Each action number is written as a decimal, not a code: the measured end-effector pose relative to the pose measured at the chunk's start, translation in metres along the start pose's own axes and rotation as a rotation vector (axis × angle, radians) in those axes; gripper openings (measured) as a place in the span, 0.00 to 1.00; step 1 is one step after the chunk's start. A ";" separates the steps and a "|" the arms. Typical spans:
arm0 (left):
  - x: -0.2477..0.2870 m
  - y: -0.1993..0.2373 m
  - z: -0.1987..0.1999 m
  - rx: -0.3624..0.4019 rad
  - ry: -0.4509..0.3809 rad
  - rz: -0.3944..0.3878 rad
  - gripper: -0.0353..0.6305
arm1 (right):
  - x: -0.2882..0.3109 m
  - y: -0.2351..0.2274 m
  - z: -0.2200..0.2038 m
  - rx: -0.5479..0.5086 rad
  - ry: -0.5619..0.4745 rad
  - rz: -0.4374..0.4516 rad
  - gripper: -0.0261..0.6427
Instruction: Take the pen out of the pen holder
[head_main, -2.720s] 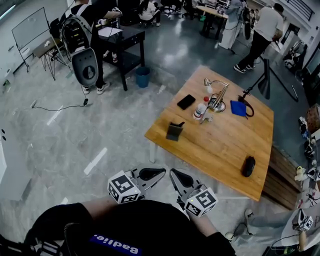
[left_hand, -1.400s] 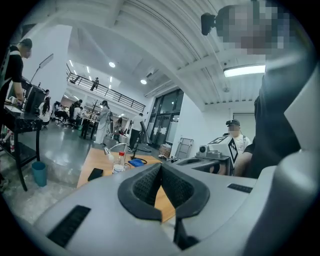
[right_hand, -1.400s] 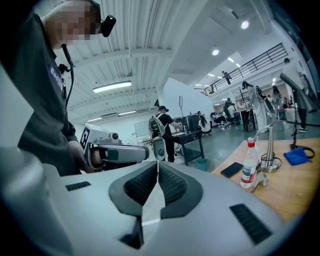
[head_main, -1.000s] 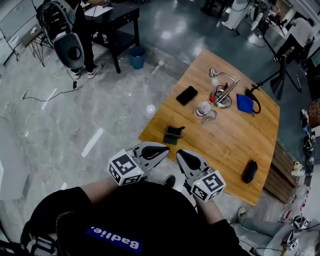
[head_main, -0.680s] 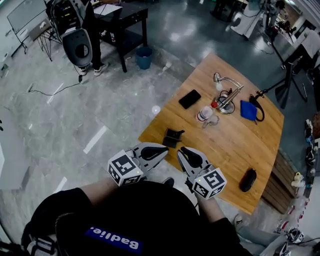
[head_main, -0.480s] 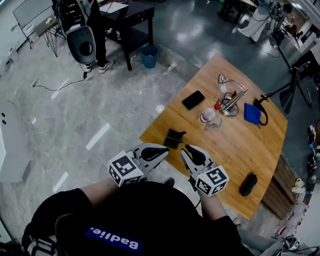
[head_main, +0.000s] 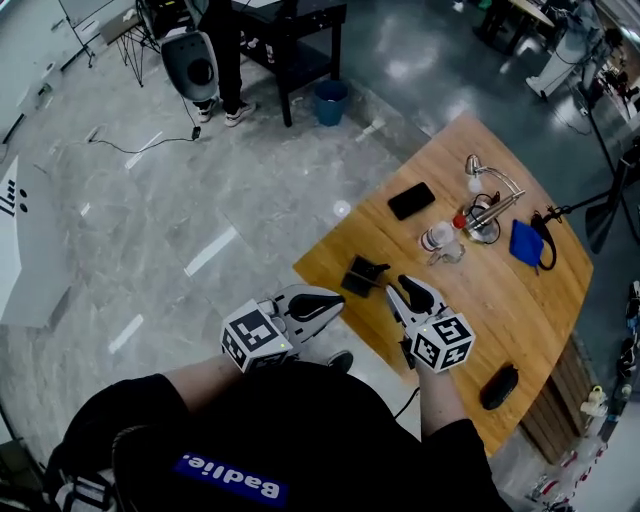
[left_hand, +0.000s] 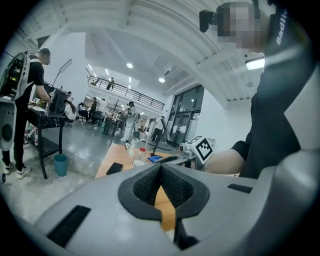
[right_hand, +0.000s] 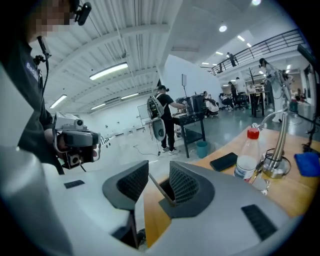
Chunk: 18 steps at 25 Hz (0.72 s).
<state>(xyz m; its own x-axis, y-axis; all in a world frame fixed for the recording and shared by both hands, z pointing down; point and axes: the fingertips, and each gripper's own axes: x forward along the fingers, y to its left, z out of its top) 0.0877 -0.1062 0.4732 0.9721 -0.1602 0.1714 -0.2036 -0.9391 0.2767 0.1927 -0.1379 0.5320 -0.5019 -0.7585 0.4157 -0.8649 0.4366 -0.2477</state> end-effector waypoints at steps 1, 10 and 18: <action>-0.002 0.002 -0.001 -0.004 0.002 0.009 0.07 | 0.004 -0.005 -0.003 0.002 0.017 -0.002 0.21; -0.016 0.013 -0.007 -0.031 0.012 0.059 0.07 | 0.036 -0.041 -0.033 0.086 0.145 -0.029 0.21; -0.026 0.024 -0.012 -0.048 0.017 0.095 0.07 | 0.064 -0.066 -0.064 0.120 0.248 -0.028 0.21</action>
<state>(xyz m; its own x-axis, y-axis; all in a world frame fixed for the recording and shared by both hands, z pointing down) 0.0561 -0.1209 0.4872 0.9460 -0.2423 0.2151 -0.3006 -0.9041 0.3037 0.2172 -0.1842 0.6307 -0.4765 -0.6215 0.6219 -0.8791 0.3450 -0.3288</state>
